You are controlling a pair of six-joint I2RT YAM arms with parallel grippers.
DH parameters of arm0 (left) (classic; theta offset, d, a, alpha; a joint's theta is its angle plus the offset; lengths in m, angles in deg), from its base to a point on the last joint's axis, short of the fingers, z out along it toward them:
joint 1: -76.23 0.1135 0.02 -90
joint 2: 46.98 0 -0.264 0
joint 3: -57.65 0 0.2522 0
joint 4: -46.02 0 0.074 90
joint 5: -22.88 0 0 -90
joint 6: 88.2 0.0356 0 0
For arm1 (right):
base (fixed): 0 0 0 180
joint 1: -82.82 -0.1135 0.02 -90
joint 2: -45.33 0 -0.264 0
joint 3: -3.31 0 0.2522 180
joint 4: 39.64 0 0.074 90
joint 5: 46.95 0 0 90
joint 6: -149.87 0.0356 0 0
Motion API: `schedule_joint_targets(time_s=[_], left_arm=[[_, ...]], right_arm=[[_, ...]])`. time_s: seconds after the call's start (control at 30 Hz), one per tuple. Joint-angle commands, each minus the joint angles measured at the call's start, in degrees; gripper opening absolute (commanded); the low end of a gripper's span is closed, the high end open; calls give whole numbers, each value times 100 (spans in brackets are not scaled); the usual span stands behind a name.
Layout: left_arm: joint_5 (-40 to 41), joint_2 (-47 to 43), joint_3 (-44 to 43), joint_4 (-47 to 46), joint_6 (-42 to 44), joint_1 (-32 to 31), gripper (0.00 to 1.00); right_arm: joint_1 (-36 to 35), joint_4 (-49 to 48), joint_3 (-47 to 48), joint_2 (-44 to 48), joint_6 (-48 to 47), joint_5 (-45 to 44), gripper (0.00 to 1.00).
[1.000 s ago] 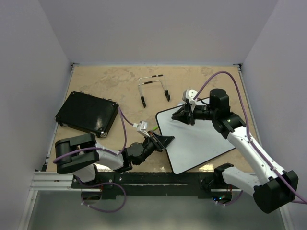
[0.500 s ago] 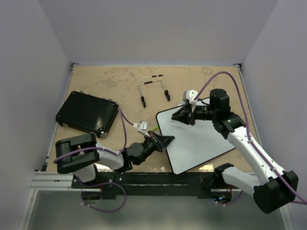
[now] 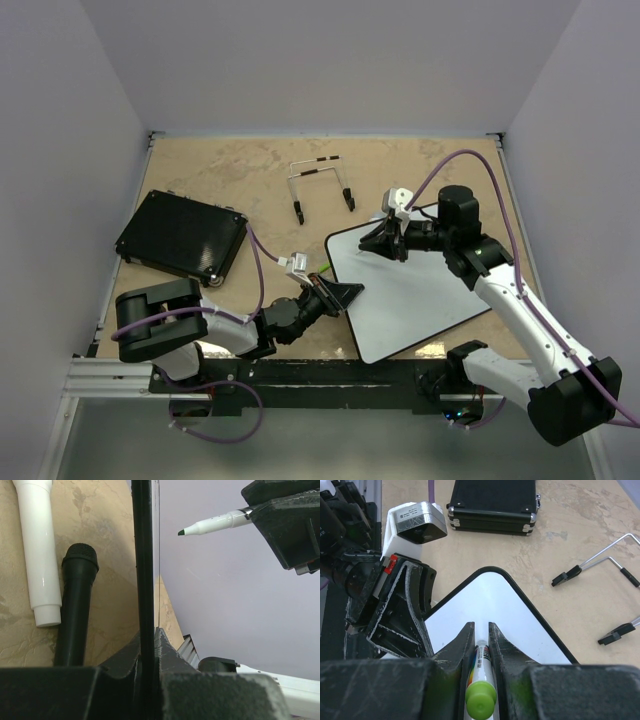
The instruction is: Write a sentence on the whiteboard
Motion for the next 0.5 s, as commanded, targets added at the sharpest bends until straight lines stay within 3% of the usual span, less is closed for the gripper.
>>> schedule_joint_targets(time_s=[0.0,0.47], left_arm=[[-169,-19,-54,-740,364,20,0],[-125,-90,-45,-687,329,29,0]], right_arm=[[21,26,180,126,-190,33,0],[20,404,479,-6,-559,-2,0]])
